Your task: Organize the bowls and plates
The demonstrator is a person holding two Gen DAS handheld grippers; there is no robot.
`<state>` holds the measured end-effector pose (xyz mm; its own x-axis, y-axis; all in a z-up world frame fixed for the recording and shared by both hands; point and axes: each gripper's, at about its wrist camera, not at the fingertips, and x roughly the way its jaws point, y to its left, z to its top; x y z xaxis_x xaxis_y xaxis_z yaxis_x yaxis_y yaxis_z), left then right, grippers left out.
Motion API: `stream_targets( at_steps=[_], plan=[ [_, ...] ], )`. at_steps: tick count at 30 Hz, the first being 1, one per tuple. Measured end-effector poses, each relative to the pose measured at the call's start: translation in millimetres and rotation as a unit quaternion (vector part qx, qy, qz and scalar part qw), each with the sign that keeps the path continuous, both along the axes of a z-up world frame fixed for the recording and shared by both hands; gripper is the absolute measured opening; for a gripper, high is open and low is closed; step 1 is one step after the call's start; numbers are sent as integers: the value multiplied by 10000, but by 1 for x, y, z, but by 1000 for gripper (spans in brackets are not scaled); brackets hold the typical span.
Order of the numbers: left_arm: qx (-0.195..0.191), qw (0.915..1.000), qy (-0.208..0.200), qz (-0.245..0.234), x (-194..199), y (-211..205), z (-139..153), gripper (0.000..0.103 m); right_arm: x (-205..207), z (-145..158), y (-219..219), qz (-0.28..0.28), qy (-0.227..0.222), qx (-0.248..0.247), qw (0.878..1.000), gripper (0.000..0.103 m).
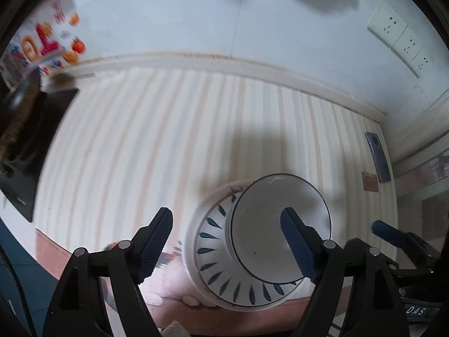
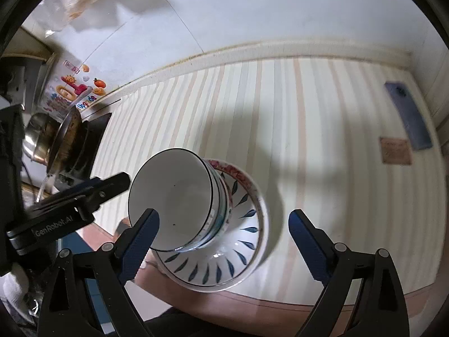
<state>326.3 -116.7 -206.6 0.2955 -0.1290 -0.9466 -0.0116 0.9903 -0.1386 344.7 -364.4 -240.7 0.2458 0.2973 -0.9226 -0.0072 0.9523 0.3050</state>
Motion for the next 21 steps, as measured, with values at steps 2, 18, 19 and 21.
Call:
stream_targets(
  at_steps=[2, 18, 19, 21],
  plan=[
    [37, 9999, -146, 33, -4, 3, 10, 92, -6, 12, 0, 31, -135, -116, 9998, 96],
    [-36, 9901, -1373, -304, -99, 32, 112, 97, -116, 131, 44, -578, -1220, -586, 9891, 98],
    [-51, 9891, -1435, -324, -107, 36, 118, 97, -130, 141, 52, -606, -1298, -587, 9879, 98],
    [-73, 9869, -1568, -359, -126, 45, 132, 97, -152, 156, 64, -641, -1424, -640, 9857, 98]
  ],
)
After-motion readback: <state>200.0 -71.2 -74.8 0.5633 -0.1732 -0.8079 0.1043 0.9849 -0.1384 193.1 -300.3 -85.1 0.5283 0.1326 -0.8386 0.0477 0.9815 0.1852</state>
